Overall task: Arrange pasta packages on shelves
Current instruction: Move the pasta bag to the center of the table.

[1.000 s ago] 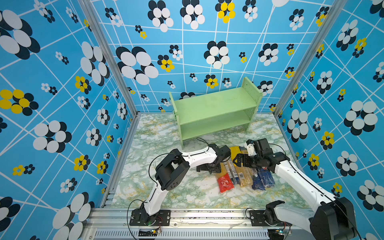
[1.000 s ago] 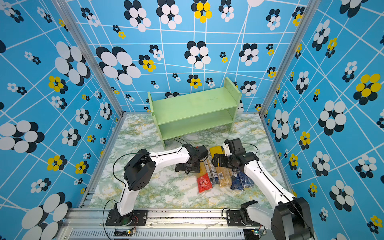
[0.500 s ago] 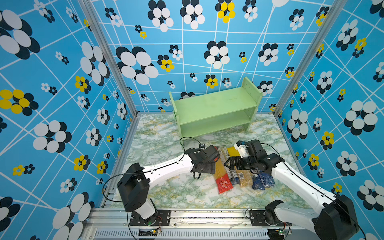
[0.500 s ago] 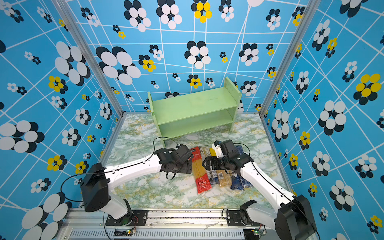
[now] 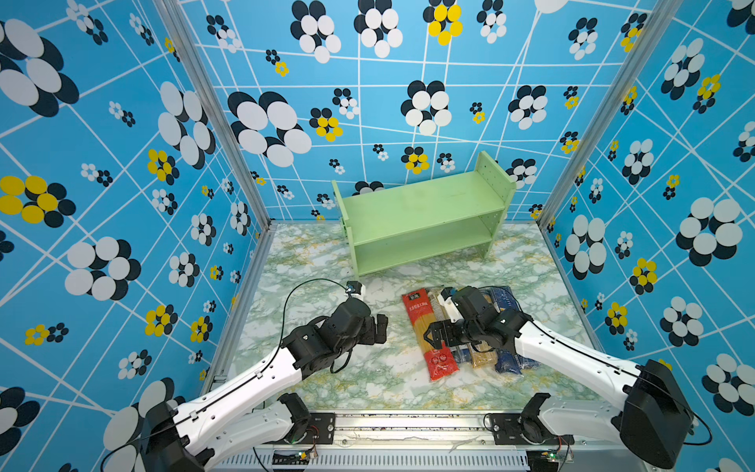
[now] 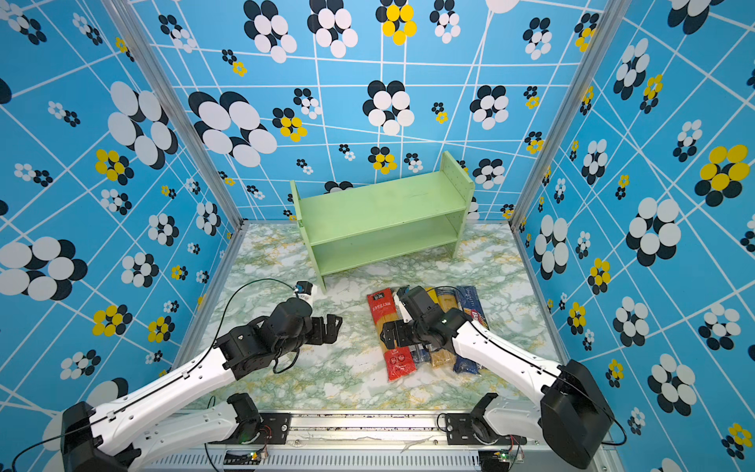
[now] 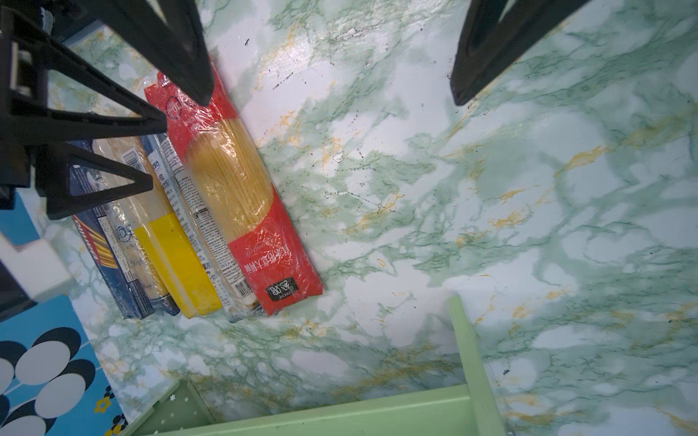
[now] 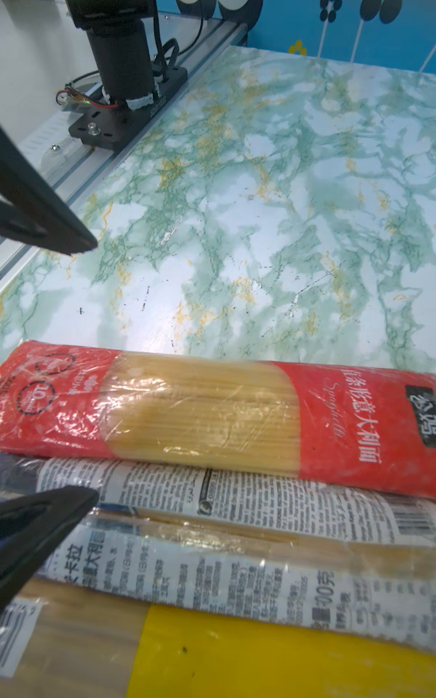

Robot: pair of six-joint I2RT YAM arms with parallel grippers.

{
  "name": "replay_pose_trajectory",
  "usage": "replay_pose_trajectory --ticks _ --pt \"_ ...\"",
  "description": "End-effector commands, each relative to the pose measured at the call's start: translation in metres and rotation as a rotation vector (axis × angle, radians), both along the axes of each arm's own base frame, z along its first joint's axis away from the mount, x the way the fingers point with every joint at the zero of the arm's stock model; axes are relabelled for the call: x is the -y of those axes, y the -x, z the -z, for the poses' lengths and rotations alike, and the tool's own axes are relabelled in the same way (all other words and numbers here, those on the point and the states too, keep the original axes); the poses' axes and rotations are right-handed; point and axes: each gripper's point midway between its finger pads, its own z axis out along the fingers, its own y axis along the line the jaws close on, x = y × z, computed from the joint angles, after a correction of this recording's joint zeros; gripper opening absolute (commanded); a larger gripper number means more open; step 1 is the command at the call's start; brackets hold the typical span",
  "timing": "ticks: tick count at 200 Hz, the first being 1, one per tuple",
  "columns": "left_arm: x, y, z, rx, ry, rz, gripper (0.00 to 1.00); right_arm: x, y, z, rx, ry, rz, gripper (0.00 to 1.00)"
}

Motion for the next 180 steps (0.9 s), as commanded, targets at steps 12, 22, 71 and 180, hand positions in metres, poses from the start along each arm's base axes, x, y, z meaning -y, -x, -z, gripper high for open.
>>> replay_pose_trajectory --ticks 12,22,71,180 --pt "-0.006 -0.003 -0.007 0.073 0.078 0.027 0.99 -0.008 -0.005 0.011 0.006 0.069 0.041 0.97" --pt "-0.01 -0.003 -0.006 0.074 0.088 0.019 0.99 -0.009 -0.005 0.014 0.007 0.083 0.045 0.97" --pt "-0.021 -0.003 -0.006 0.089 0.113 -0.009 0.99 -0.007 -0.007 0.019 0.011 0.105 0.051 0.98" --pt "-0.019 -0.004 -0.004 0.1 0.163 -0.006 0.99 -0.011 0.0 0.046 -0.045 0.165 0.02 0.96"
